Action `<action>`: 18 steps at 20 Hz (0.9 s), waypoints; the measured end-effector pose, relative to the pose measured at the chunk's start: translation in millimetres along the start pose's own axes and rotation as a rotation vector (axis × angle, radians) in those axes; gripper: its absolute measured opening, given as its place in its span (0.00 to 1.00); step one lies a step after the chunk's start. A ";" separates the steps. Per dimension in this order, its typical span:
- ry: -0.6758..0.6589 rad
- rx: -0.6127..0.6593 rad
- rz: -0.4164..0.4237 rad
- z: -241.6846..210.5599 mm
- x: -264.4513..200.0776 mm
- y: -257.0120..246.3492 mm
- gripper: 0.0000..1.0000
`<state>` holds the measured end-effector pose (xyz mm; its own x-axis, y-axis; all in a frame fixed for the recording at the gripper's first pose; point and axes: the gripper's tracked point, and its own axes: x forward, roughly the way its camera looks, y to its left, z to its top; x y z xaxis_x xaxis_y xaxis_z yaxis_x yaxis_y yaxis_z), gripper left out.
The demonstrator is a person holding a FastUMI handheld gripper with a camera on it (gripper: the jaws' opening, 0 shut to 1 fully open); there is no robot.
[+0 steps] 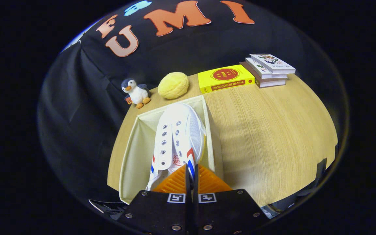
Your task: Open the storage box then place both shoes into the box .Put the left shoe in first, then the right shoe, with the right side of both shoes facing outward in a uniform manner.
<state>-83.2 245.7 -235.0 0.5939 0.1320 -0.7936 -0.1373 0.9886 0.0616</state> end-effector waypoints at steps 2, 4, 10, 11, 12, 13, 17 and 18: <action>0.009 -0.038 -0.042 -2.5 5.8 1.5 0.00; 0.035 -0.067 -0.074 -9.5 14.3 3.5 0.01; -0.017 -0.069 -0.068 2.2 7.1 23.2 0.25; -0.046 -0.076 -0.065 12.3 -2.5 26.6 0.36; -0.077 -0.081 -0.055 24.1 -12.6 32.1 0.48; -0.105 -0.080 -0.040 32.6 -22.6 37.1 0.61; -0.228 -0.112 -0.026 69.2 -70.3 43.7 0.94; -0.260 -0.116 -0.022 78.9 -82.4 45.1 0.99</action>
<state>-75.8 285.1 -119.0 0.7793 0.1391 -0.6110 -0.2026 0.9786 -0.0355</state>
